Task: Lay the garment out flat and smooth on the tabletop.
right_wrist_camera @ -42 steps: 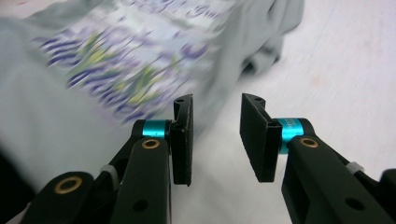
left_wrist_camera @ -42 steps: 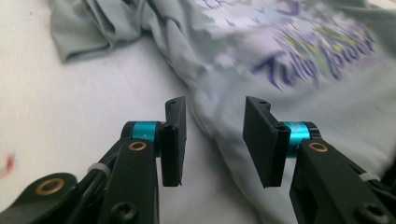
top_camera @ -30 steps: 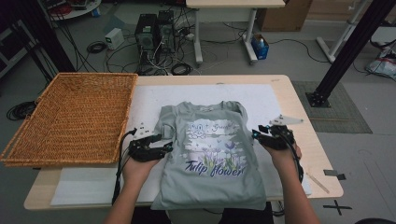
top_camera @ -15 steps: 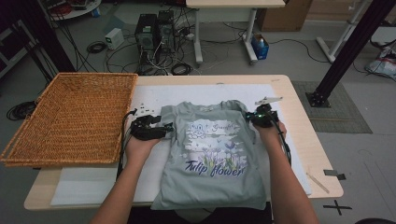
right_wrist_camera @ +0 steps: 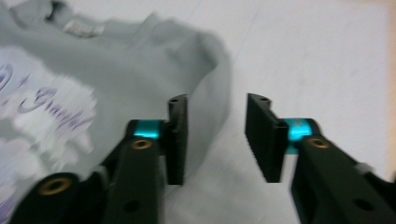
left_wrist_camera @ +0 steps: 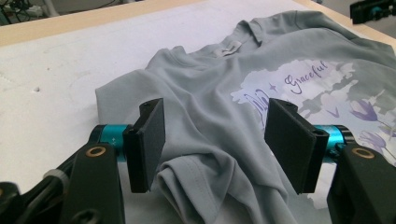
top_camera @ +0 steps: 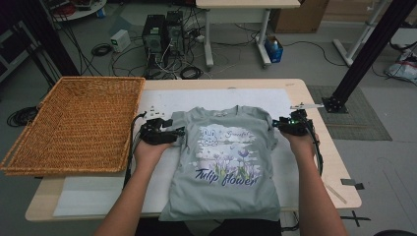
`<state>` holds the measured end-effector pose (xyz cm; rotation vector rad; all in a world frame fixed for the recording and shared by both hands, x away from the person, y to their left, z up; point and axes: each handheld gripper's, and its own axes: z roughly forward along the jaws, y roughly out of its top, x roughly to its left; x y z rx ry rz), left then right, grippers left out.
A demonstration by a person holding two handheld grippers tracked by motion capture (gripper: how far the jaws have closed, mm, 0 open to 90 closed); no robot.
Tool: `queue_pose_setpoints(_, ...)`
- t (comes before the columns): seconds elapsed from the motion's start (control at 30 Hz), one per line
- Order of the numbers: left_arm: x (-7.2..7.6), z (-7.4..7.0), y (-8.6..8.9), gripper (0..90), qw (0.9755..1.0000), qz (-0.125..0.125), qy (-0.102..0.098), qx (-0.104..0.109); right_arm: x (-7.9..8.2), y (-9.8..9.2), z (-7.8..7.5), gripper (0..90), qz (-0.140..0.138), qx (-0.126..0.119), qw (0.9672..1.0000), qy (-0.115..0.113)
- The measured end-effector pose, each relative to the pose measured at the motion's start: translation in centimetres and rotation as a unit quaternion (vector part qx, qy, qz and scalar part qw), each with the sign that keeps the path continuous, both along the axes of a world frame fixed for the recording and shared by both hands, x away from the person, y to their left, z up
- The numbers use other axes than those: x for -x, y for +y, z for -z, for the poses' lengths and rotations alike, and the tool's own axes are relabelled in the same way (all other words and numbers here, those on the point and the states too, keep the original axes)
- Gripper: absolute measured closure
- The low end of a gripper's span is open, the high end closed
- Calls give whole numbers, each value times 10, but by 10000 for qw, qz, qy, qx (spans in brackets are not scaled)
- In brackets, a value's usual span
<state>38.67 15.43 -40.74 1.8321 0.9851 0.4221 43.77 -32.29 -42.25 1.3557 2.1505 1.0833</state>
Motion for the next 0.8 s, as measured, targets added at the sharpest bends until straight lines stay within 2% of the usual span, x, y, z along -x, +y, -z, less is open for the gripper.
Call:
queue_pose_setpoints(0.1, 1, 0, 1, 383, 10000, -2, -1, -36, 3, 13, 8, 571, -187, 256, 9989, 343)
queue_pose_setpoints(0.13, 2, 0, 1, 384, 10000, -7, 15, -34, 2, 16, 13, 619, -187, 386, 9980, 471)
queue_pose_setpoints(0.17, 2, 0, 2, 383, 10000, -6, 14, -26, 2, 17, 19, 704, -195, 451, 9969, 609)
queue_pose_setpoints(0.2, 3, 0, 3, 384, 10000, -9, 5, -16, 3, 17, 22, 787, -185, 327, 9975, 597)
queue_pose_setpoints(0.23, 5, 0, 4, 384, 10000, -11, 8, -8, 3, 16, 21, 834, -199, 224, 9982, 525)
queue_pose_setpoints(0.27, 6, -1, 5, 384, 10000, -15, -8, 1, 5, 18, 17, 857, -181, 327, 9984, 416)
queue_pose_setpoints(0.33, 8, -2, 6, 384, 10000, -25, -35, 17, 8, 26, 4, 864, -326, 389, 9987, 26)
queue_pose_setpoints(0.37, 9, -3, 7, 384, 10000, -20, -47, 12, 10, 32, -4, 866, -424, 440, 9980, -159)
queue_pose_setpoints(0.43, 10, -4, 7, 384, 10000, -42, -65, 57, 14, 48, -19, 866, -677, 522, 9957, -366)
queue_pose_setpoints(0.53, 13, -6, 6, 384, 9999, -31, -102, 57, 18, 79, -34, 865, -1084, 675, 9906, -495)
queue_pose_setpoints(0.6, 15, -7, 5, 384, 9999, -15, -112, 66, 22, 106, -37, 865, -1411, 762, 9859, -471)
queue_pose_setpoints(0.7, 18, -7, 5, 384, 9999, 7, -129, 42, 30, 150, -30, 852, -1942, 943, 9756, -394)
queue_pose_setpoints(0.77, 20, -6, 5, 383, 9999, -4, -109, 42, 35, 175, -20, 735, -2236, 1034, 9688, -265)
queue_pose_setpoints(0.8, 21, -5, 6, 383, 9999, -11, -87, 64, 37, 183, -16, 677, -2320, 1079, 9665, -212)
